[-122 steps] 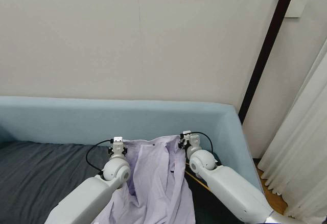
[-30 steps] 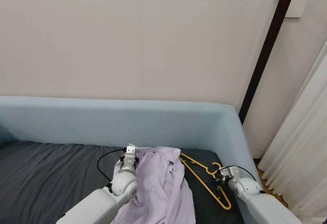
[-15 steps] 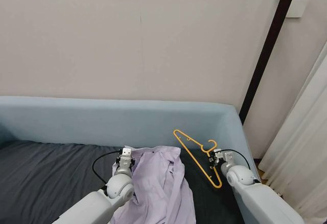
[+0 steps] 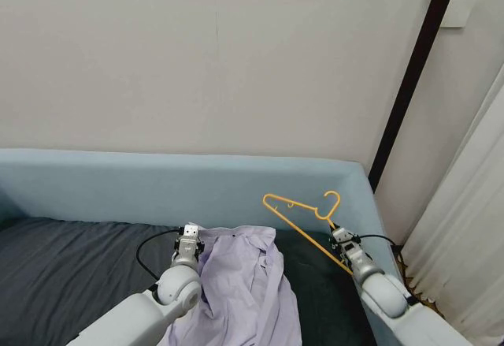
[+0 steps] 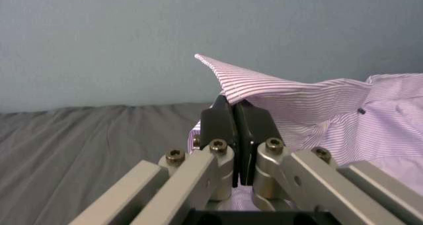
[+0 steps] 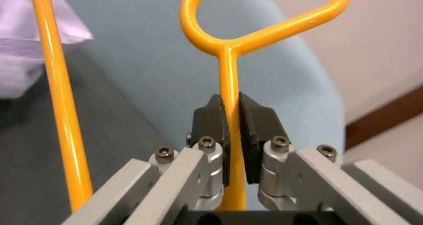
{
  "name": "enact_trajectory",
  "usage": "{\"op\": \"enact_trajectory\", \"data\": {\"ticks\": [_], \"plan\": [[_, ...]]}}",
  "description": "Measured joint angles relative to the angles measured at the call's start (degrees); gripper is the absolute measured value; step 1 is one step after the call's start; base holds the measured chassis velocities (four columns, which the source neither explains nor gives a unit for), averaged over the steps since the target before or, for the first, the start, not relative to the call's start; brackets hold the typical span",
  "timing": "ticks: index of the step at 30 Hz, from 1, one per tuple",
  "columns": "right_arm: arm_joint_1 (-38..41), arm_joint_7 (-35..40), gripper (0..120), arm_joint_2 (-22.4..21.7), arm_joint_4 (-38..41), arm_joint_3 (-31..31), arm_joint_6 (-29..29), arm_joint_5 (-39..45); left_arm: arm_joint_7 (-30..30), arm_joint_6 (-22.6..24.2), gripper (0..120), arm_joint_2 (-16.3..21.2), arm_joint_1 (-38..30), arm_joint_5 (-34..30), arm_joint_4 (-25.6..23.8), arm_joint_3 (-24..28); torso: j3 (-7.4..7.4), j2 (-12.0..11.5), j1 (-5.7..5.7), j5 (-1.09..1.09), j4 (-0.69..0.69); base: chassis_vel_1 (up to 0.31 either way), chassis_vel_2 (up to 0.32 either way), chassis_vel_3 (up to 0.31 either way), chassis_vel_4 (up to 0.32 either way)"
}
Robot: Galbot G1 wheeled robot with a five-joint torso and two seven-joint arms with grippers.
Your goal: Pick up the clothes from the sofa and hang them on the clothes hanger.
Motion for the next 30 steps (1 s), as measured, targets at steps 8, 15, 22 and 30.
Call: {"op": "enact_trajectory", "data": {"ticks": [8, 15, 22, 30], "plan": [[-9.86, 2.05, 4, -2.02, 8.3, 1.48, 5.33, -13.47, -2.04, 2.43, 0, 2.69, 0.73, -2.55, -6.32, -0.05, 0.0, 0.0, 0.0, 0.0, 0.02, 0.0, 0.0, 0.0, 0.0], [-11.56, 2.11, 4, -2.03, 11.15, -0.88, 5.12, -15.45, -3.2, 3.3, 0, 3.25, 1.57, -3.43, -9.05, -0.15, 0.0, 0.0, 0.0, -0.01, 0.02, 0.0, 0.0, 0.0, 0.0], [-10.82, 2.01, 4, -0.45, 10.99, -4.34, 3.88, -16.32, -4.25, 3.7, 0, 3.53, 2.73, -3.77, -11.35, -0.24, 0.0, 0.0, 0.0, 0.0, 0.02, 0.0, 0.0, 0.0, 0.0], [-6.25, 3.62, 4, 2.06, 9.39, -10.94, -2.25, -11.04, -5.15, 4.21, 0, 4.62, 5.19, -4.1, -15.02, -2.67, 0.0, 0.0, 0.0, -0.02, 0.03, 0.0, 0.0, 0.0, 0.0]]}}
